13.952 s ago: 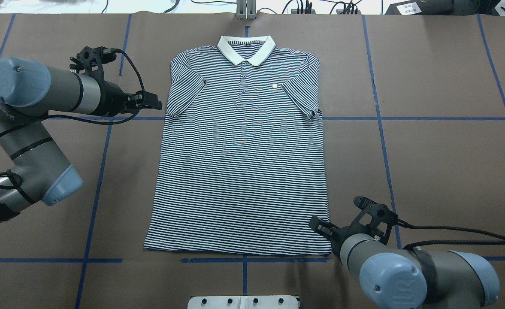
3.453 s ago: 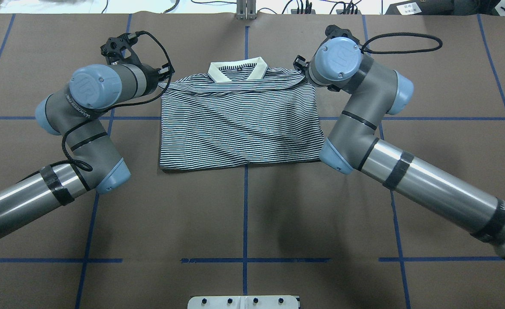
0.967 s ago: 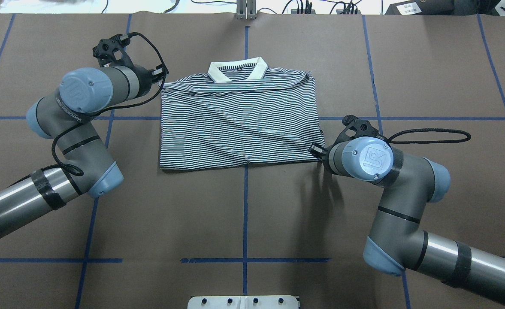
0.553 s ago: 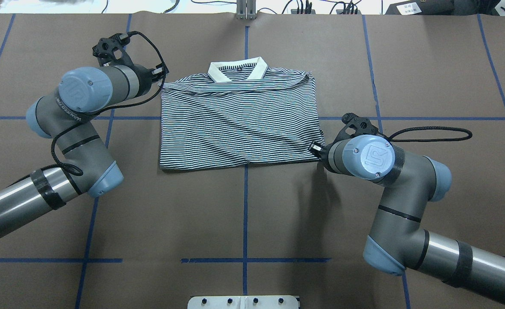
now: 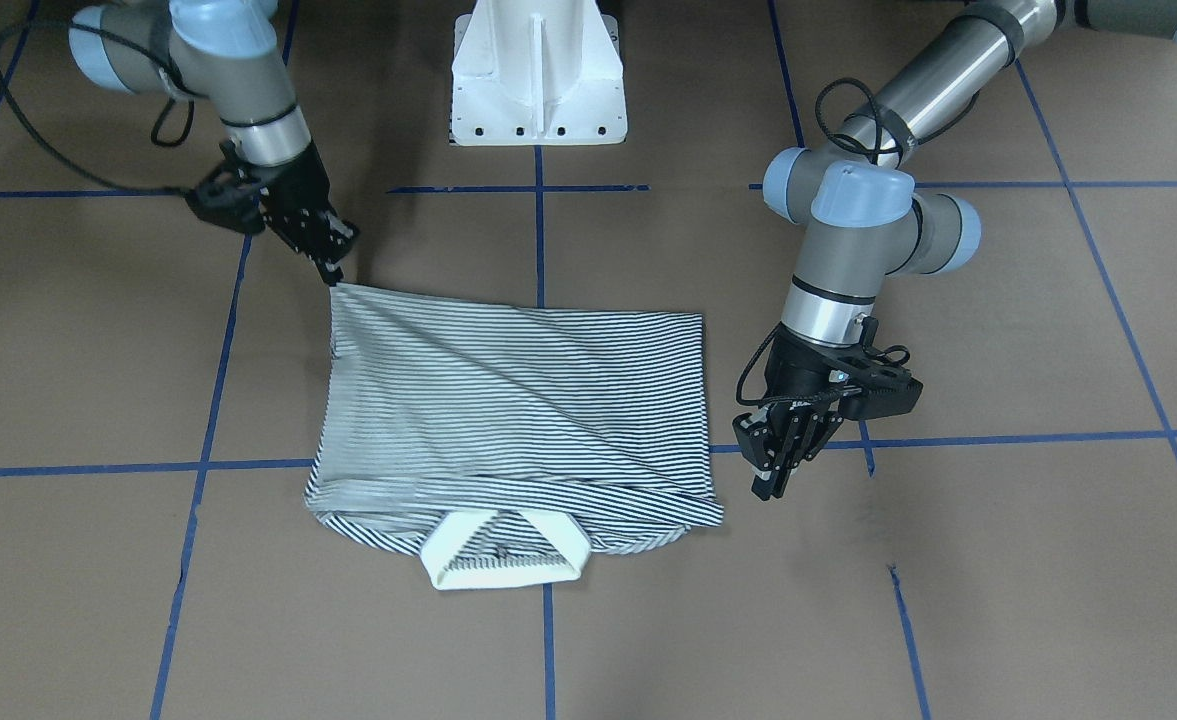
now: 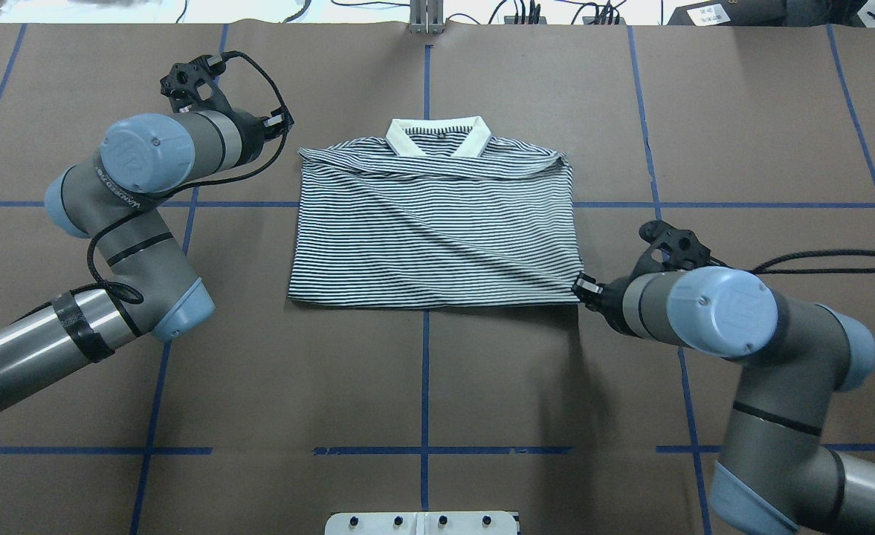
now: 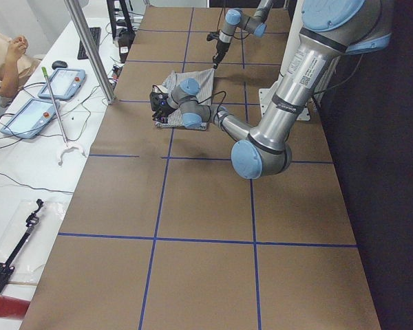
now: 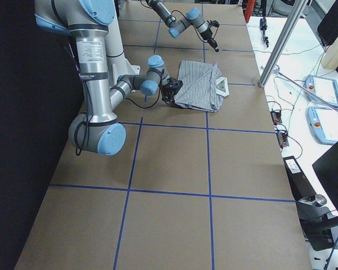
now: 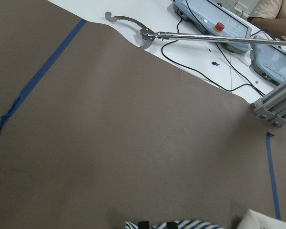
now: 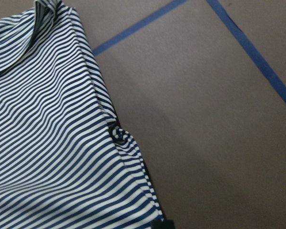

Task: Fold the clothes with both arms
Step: 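Drag the folded striped polo with the right gripper toward the robot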

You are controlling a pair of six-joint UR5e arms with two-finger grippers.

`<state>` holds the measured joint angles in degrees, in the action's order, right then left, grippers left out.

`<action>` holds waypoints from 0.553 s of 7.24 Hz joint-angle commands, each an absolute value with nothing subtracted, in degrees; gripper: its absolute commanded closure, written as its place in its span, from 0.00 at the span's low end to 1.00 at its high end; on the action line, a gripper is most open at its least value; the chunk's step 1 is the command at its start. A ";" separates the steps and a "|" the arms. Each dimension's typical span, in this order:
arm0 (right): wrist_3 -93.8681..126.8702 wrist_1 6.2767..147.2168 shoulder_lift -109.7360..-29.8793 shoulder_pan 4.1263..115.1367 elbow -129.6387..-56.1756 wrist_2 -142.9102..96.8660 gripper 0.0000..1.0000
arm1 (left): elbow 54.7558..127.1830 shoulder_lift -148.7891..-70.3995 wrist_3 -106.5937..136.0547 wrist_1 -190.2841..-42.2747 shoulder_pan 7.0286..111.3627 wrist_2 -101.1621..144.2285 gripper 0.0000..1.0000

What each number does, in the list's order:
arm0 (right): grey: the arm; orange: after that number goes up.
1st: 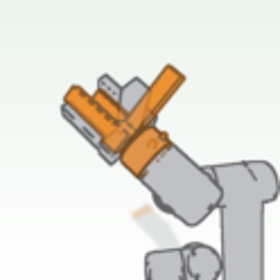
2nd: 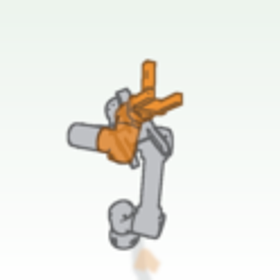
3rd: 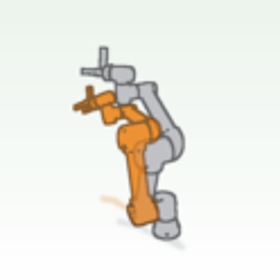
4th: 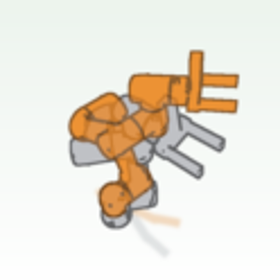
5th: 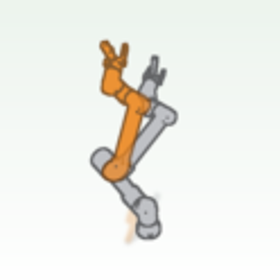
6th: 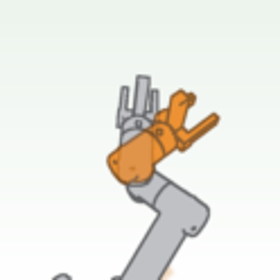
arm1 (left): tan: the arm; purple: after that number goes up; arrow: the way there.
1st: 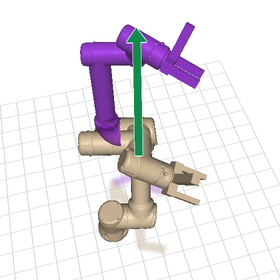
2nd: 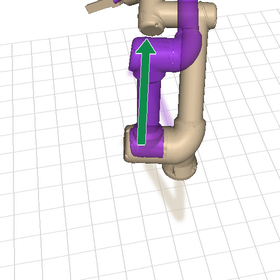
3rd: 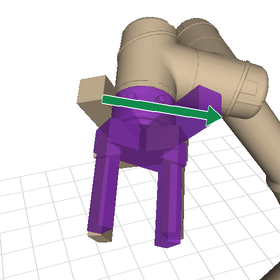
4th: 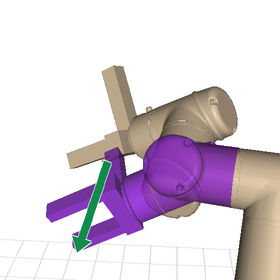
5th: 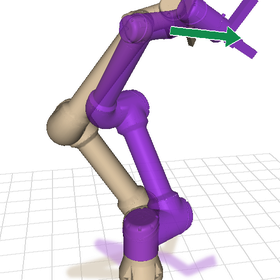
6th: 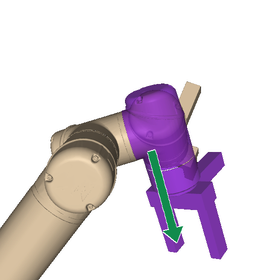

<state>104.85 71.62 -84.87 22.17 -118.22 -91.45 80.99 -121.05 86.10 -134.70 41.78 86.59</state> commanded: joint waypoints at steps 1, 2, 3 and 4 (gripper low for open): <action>111.42 71.63 -95.22 10.35 -131.60 -91.14 1.00 | 82.96 -120.94 86.13 -134.47 41.84 86.75 0.75; 115.19 71.63 -100.49 2.10 -136.53 -91.40 1.00 | 84.45 -121.02 86.22 -134.39 41.84 86.92 0.75; 116.27 71.72 -102.90 -4.50 -138.23 -91.49 1.00 | 85.85 -121.03 86.22 -133.95 41.84 87.18 0.75; 116.28 71.72 -105.09 -7.79 -138.16 -90.89 0.98 | 88.65 -119.55 86.22 -133.08 41.49 88.32 0.75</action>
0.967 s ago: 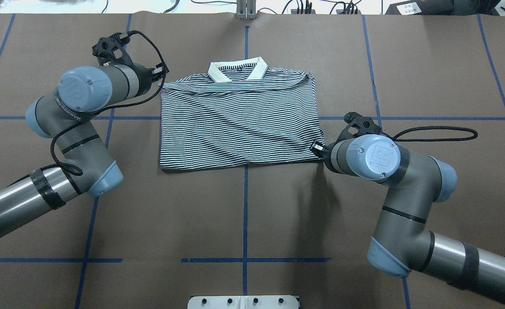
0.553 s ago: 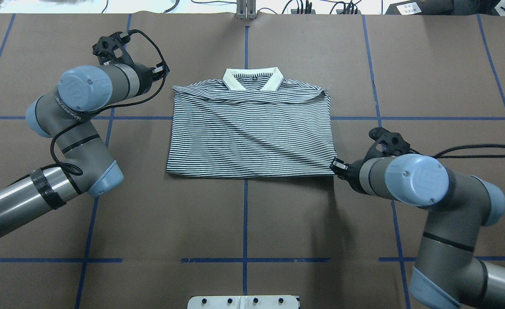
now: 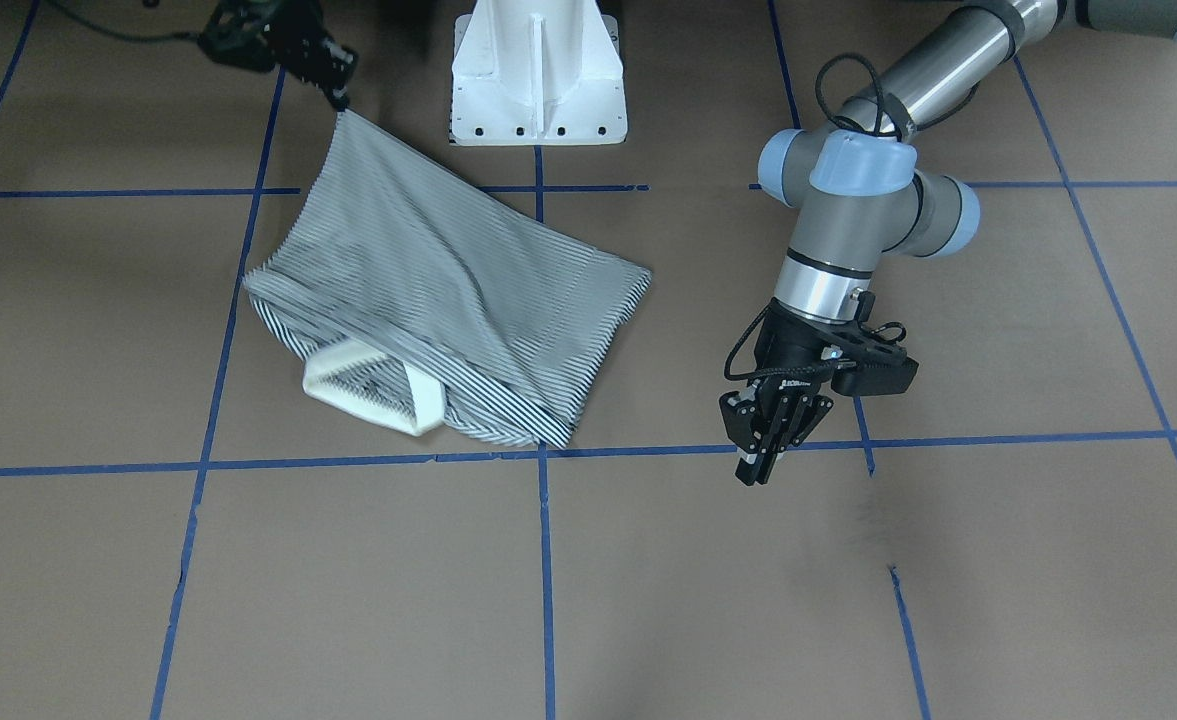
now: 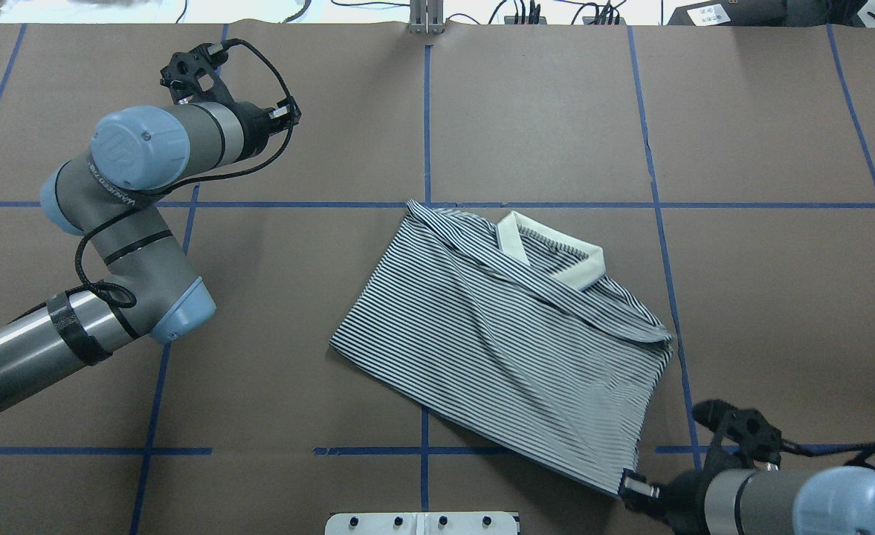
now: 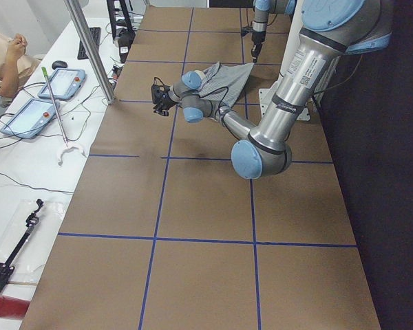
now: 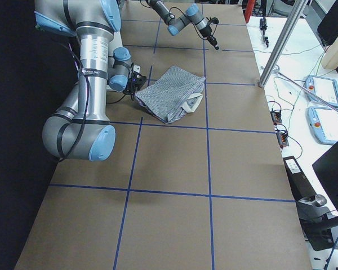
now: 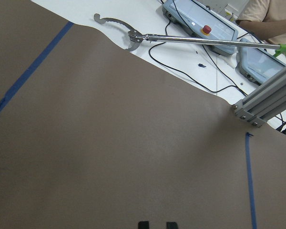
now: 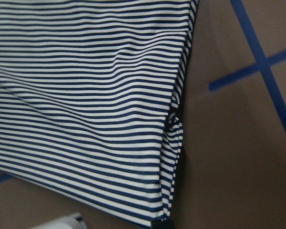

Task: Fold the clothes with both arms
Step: 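Drag the folded striped polo with the right gripper toward the robot, then bring both grippers to the polo's collar and side edges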

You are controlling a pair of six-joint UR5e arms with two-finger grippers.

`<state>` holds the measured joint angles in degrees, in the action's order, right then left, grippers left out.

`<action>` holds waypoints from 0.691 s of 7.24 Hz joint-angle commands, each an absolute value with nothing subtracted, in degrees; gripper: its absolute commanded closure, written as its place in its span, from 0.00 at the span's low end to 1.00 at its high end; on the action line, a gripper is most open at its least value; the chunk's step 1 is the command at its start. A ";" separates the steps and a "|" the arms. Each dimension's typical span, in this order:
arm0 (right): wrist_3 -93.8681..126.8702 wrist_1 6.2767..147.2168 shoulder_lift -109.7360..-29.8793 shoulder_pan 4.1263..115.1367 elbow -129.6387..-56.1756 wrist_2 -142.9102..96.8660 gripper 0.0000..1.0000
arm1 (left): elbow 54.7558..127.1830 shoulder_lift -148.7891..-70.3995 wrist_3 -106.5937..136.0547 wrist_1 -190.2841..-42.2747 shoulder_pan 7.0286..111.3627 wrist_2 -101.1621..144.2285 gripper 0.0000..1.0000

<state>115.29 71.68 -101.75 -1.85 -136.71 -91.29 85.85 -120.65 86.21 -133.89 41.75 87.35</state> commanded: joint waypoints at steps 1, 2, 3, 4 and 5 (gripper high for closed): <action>117.15 71.81 -105.38 -10.69 -137.64 -86.27 0.01 | 94.86 -116.92 87.18 -132.89 41.31 93.12 0.75; 119.68 71.81 -105.38 -10.81 -137.29 -82.83 0.00 | 97.62 -116.37 91.19 -131.15 41.31 98.12 0.75; 120.75 71.81 -105.38 -8.55 -137.37 -78.96 0.00 | 100.78 -116.37 95.93 -129.91 39.74 98.87 0.75; 120.24 71.02 -104.60 -1.91 -137.81 -75.10 0.00 | 104.99 -113.76 100.24 -125.38 35.72 99.05 0.70; 119.10 71.02 -99.80 4.33 -136.86 -75.41 0.00 | 110.08 -112.60 102.20 -119.76 31.86 99.14 0.68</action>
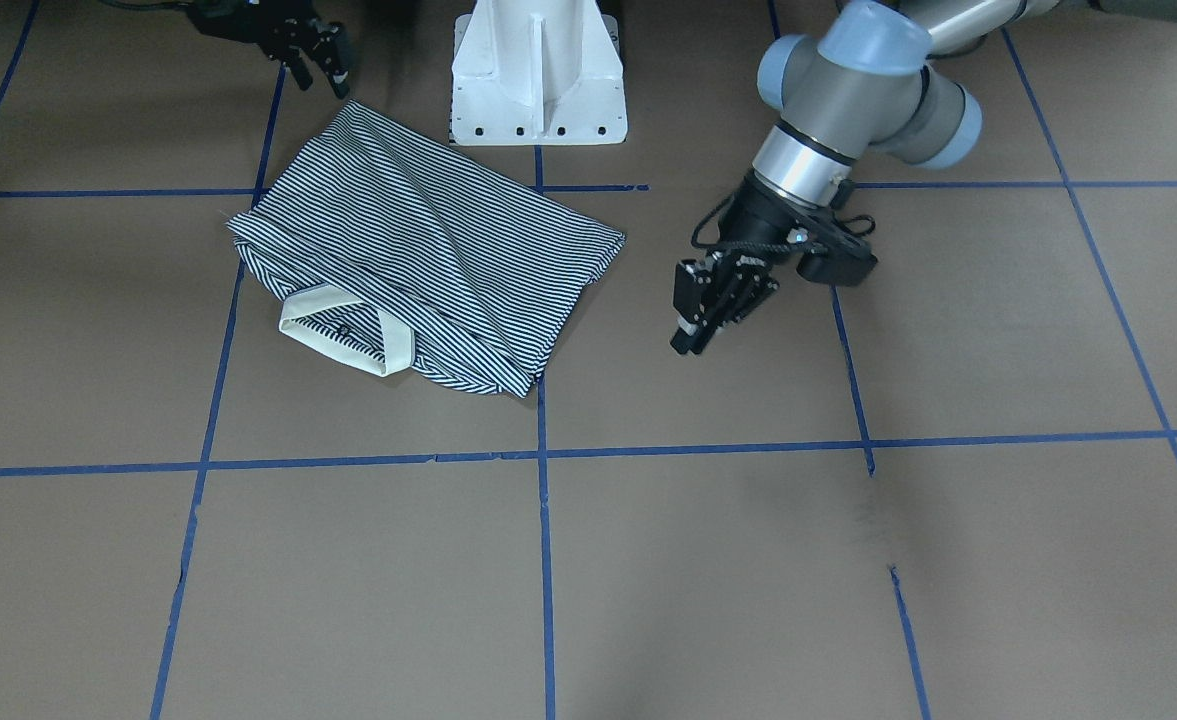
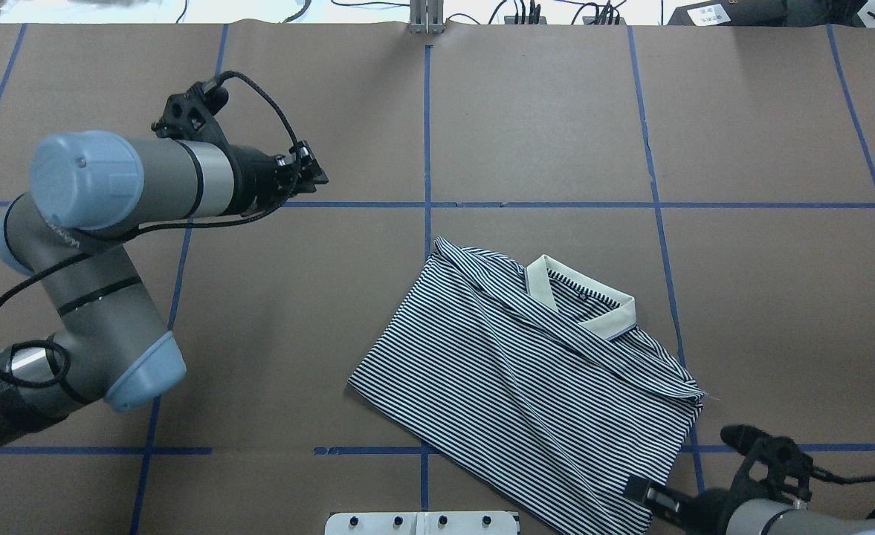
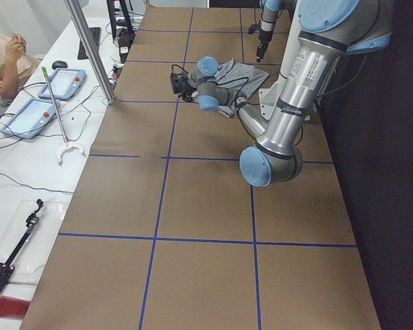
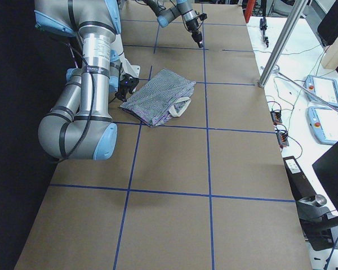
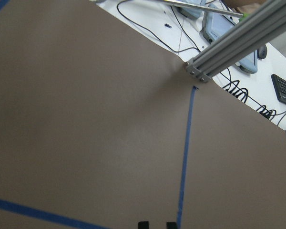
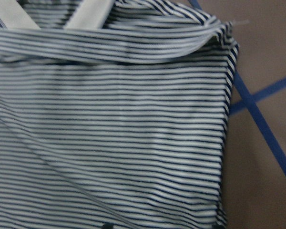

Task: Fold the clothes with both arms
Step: 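Bring both grippers to the polo's collar and side edges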

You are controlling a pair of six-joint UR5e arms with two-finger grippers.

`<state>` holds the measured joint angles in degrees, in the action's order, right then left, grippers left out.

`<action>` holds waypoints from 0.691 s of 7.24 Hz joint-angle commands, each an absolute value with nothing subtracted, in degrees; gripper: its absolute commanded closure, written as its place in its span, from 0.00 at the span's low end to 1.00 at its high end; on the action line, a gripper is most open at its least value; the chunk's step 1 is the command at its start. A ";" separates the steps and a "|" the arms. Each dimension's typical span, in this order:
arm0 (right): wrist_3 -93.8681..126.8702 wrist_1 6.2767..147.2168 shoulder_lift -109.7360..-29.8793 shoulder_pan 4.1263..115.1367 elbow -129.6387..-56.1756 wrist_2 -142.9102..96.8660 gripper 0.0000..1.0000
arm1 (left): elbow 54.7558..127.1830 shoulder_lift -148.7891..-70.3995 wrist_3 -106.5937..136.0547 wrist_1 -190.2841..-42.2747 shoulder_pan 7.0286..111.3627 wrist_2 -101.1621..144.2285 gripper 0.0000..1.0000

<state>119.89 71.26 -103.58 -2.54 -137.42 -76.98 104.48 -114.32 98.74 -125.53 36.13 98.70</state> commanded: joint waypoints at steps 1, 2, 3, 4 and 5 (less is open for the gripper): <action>112.91 71.02 -95.49 11.88 -133.28 -77.32 0.00 | 111.00 -112.41 104.48 -114.23 25.64 97.49 0.63; 105.98 71.10 -91.19 20.83 -128.80 -84.91 0.00 | 110.22 -112.59 105.46 -113.56 21.57 93.29 0.59; 101.99 71.02 -87.84 26.83 -123.89 -92.47 0.00 | 108.47 -113.11 105.47 -108.25 16.75 91.60 0.57; 101.26 71.02 -87.63 27.33 -122.36 -92.90 0.00 | 108.81 -116.33 105.03 -100.28 16.53 91.41 0.57; 101.25 71.02 -87.54 27.51 -122.26 -93.07 0.00 | 108.55 -116.28 105.12 -98.54 15.74 91.32 0.50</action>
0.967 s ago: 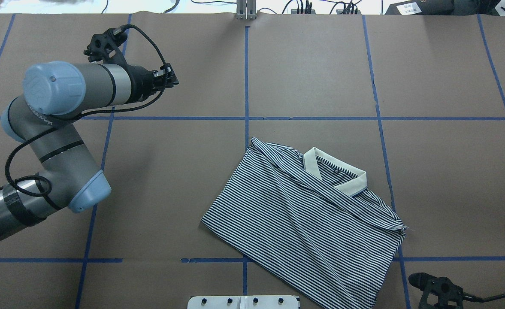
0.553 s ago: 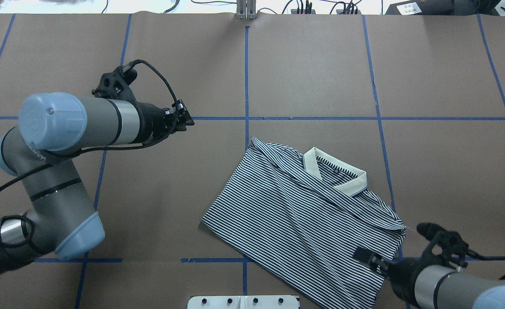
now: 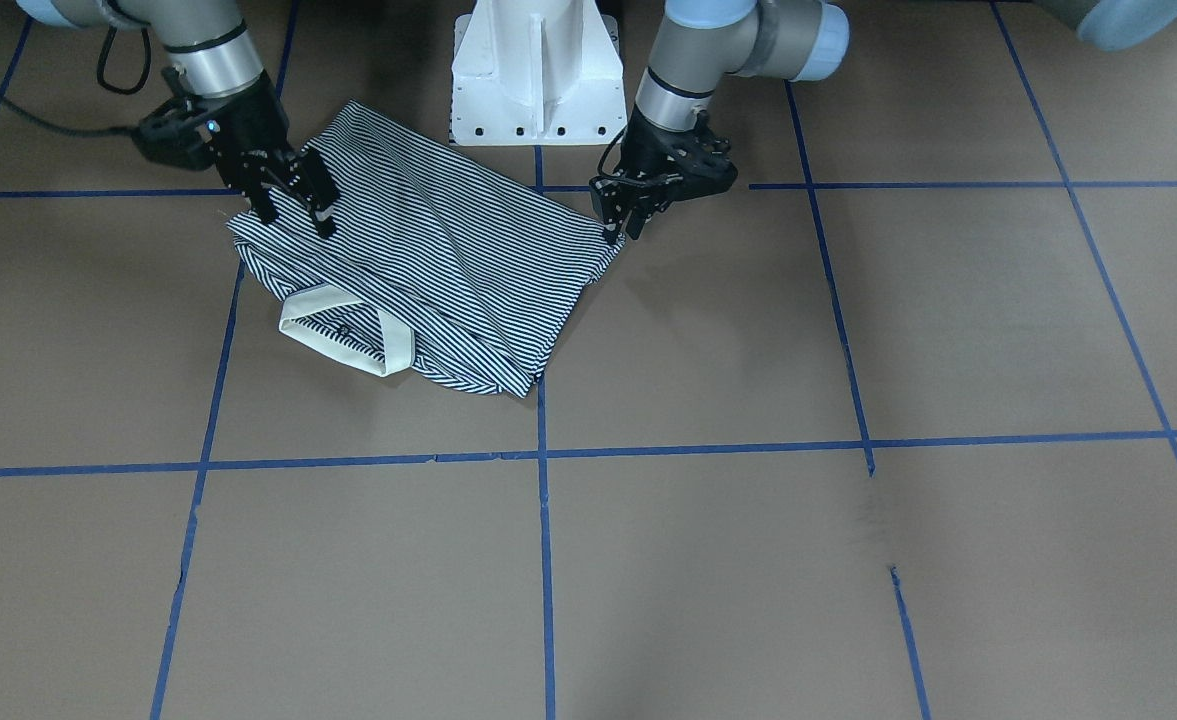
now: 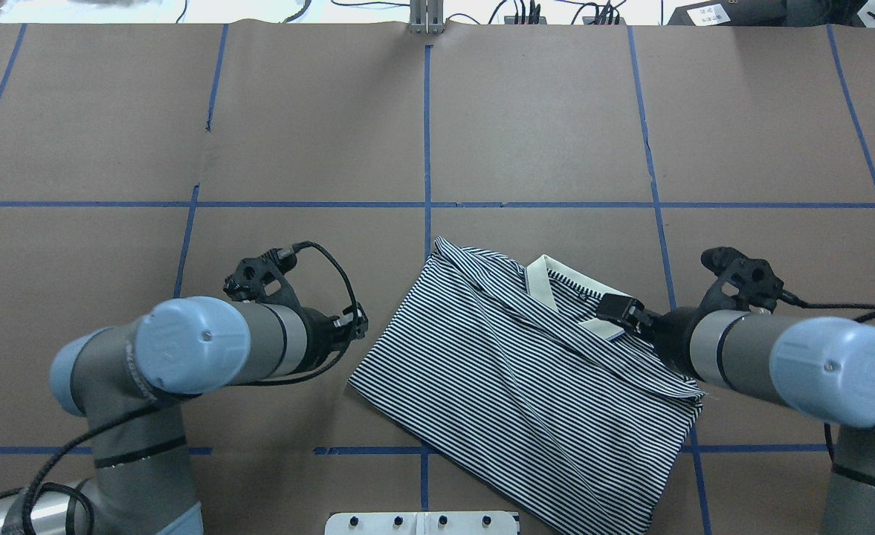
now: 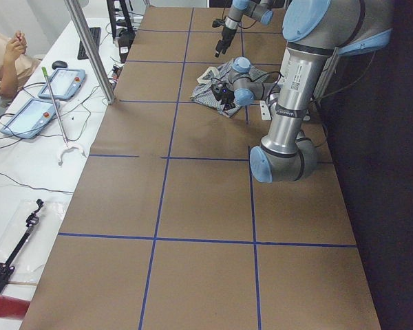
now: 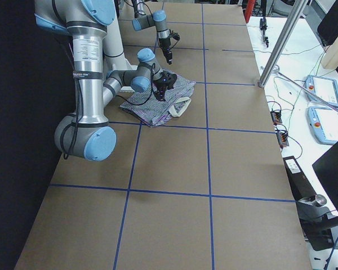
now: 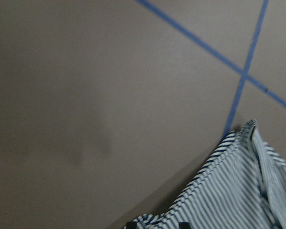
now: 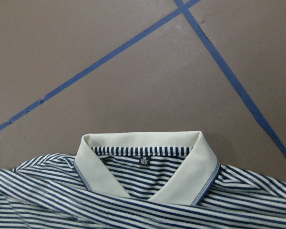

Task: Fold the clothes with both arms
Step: 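Bring both grippers to the polo's collar and side edges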

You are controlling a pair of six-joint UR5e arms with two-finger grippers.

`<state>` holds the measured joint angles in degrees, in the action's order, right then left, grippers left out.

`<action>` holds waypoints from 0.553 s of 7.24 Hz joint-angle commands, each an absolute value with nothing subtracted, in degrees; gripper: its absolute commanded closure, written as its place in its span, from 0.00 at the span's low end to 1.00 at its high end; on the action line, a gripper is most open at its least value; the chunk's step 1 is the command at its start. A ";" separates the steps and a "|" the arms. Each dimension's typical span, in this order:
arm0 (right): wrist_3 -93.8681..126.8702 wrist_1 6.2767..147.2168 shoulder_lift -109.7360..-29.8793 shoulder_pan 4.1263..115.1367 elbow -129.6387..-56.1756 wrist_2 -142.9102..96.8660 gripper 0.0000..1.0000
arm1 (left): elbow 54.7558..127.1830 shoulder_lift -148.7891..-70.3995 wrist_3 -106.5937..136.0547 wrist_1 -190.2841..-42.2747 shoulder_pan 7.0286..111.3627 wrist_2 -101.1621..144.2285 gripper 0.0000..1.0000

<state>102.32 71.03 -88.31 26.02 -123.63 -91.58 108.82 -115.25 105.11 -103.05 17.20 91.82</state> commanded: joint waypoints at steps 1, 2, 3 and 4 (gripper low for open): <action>101.25 71.02 -87.54 27.51 -121.30 -93.08 0.00 | 108.37 -116.28 105.20 -98.44 15.47 91.41 0.49; 101.25 71.02 -87.54 27.60 -121.29 -93.08 0.00 | 108.02 -116.28 105.29 -98.44 14.77 91.41 0.48; 101.25 71.02 -87.54 27.60 -121.20 -93.16 0.00 | 107.50 -116.54 105.03 -98.52 14.68 91.32 0.48; 101.25 71.02 -87.63 27.68 -121.29 -93.25 0.00 | 106.53 -116.72 104.94 -98.70 14.68 91.32 0.48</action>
